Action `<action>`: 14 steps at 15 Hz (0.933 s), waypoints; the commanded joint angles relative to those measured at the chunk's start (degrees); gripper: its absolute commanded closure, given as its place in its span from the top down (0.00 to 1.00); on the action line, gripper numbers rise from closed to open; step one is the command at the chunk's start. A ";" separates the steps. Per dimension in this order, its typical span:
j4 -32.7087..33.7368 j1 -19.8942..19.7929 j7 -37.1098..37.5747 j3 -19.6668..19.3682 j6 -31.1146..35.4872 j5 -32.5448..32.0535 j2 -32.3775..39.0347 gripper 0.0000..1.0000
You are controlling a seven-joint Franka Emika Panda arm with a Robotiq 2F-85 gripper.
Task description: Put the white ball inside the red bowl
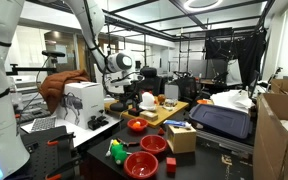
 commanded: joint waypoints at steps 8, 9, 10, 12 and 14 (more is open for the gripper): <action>-28.25 -4.96 5.55 3.16 6.77 23.12 -32.19 1.00; -28.92 -4.62 6.49 3.66 7.29 24.26 -34.02 1.00; -29.32 -4.39 7.91 4.43 8.09 24.85 -35.62 1.00; -29.57 -3.75 9.88 5.88 8.57 26.41 -38.44 1.00; -29.07 -2.98 11.32 7.12 8.31 27.65 -40.47 1.00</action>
